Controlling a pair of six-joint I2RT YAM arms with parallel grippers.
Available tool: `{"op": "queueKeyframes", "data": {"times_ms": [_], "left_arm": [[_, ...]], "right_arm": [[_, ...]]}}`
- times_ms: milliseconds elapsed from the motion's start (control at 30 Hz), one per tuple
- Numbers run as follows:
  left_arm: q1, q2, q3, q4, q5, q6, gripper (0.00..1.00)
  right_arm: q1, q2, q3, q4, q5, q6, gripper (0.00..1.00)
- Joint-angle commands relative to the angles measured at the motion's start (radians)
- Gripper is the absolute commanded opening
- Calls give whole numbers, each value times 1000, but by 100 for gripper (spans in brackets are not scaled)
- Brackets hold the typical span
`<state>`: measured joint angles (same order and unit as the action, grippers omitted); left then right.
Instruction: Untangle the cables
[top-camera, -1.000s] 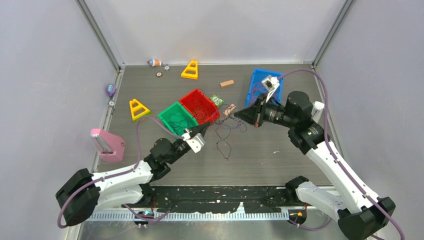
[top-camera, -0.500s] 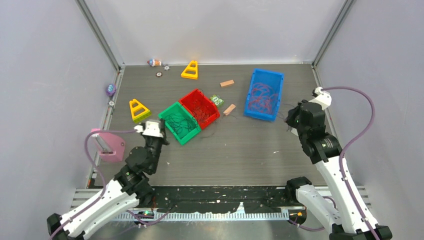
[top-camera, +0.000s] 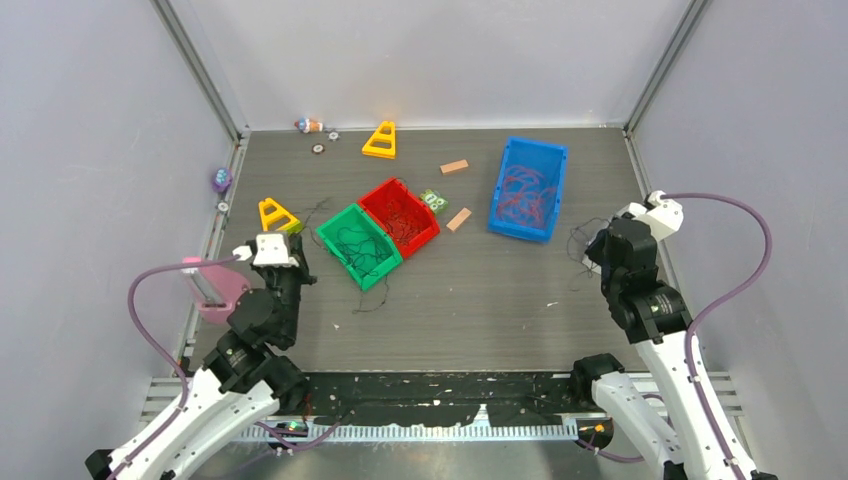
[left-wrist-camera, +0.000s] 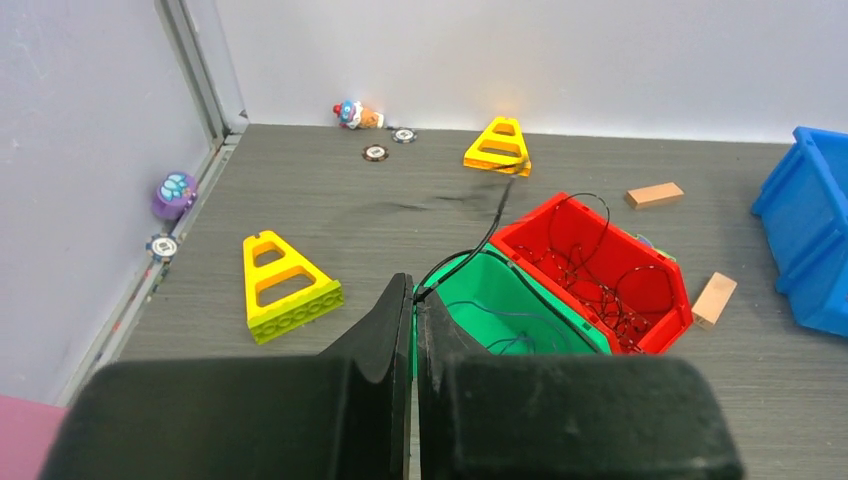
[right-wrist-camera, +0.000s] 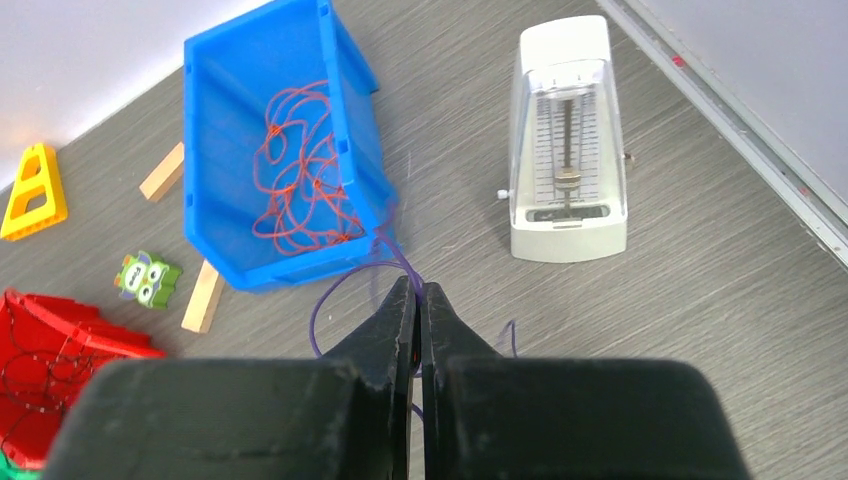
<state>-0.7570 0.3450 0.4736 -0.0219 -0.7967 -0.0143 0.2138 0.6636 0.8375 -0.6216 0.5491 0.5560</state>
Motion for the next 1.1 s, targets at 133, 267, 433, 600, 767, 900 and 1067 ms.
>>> {"op": "queueKeyframes", "data": {"times_ms": [133,267,433,600,767,900,1067], "left_arm": [[4,92,213,-141,102,20,0],[4,145,291,-152,170,20,0],[4,247,420,-149,272,24,0],[5,377,557,-144,329,26,0],[7,511,715,-129,379,31,0],[21,606,821,-126,416,36,0],[82,693,889,-88,454,37,0]], "right_arm": [[-2,8,-9,81,-233,-105,5],[-2,12,-33,120,-338,-123,5],[-3,39,-36,153,-458,-158,6],[-2,48,-37,185,-519,-168,5],[-2,62,-29,192,-530,-173,6],[-2,76,-21,202,-534,-175,5],[-2,88,-13,211,-535,-176,5]]}}
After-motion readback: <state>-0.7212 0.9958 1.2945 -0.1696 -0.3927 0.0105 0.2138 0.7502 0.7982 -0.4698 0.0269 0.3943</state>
